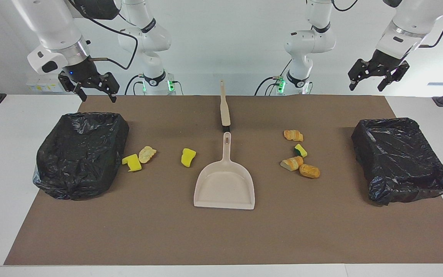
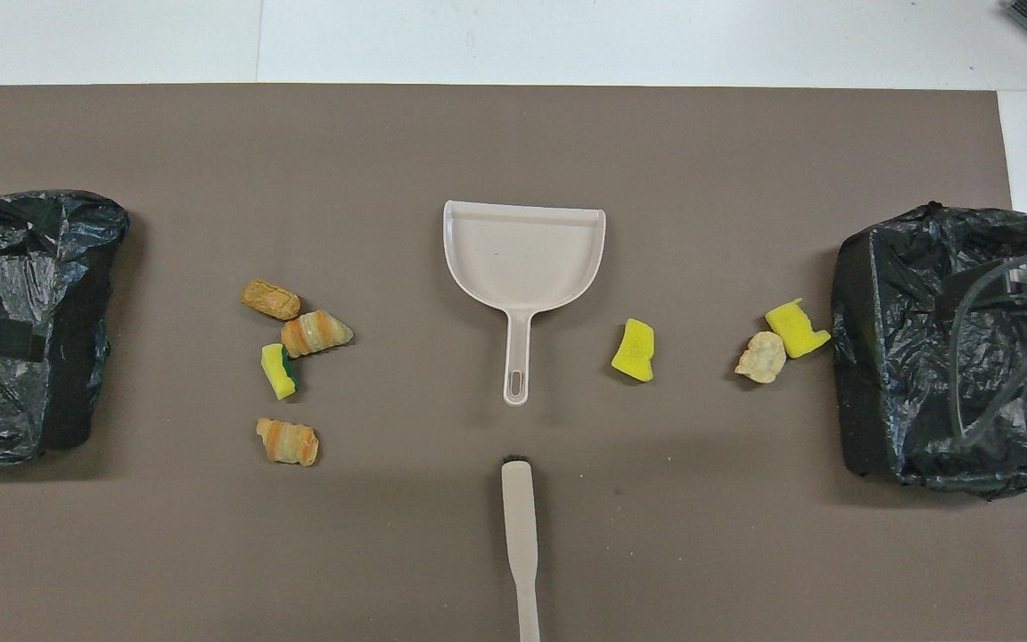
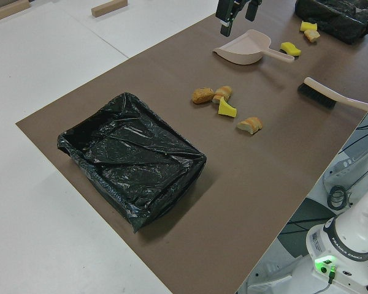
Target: Sweep and dump trash in bin
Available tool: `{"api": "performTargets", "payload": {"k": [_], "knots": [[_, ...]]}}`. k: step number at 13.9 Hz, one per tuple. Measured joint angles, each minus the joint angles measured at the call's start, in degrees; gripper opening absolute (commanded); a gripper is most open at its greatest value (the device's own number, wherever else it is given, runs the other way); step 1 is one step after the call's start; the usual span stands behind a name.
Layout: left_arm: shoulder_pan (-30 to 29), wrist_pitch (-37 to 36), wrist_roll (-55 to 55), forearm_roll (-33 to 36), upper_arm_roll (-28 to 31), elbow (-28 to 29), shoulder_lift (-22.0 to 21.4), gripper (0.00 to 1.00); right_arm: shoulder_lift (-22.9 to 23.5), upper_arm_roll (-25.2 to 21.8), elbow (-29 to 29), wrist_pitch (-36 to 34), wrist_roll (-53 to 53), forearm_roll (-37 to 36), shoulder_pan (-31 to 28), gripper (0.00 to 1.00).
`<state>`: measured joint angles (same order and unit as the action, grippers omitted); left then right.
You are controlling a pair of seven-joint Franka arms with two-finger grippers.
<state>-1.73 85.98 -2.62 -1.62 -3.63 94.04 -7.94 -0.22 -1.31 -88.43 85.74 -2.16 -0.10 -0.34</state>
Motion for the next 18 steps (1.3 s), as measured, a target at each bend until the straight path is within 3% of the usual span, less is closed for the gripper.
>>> {"api": "performTargets", "payload": {"k": [10, 18], "knots": [[0.0, 0.0, 0.0, 0.0, 0.2, 0.4, 0.0, 1.00, 0.0, 0.0, 0.1, 0.0, 0.0, 0.1, 0.0, 1.00], [1.1, -0.2, 0.6, -0.3, -2.1, 5.7, -3.3, 1.00, 0.0, 0.0, 0.1, 0.0, 0.0, 0.1, 0.0, 1.00]]}}
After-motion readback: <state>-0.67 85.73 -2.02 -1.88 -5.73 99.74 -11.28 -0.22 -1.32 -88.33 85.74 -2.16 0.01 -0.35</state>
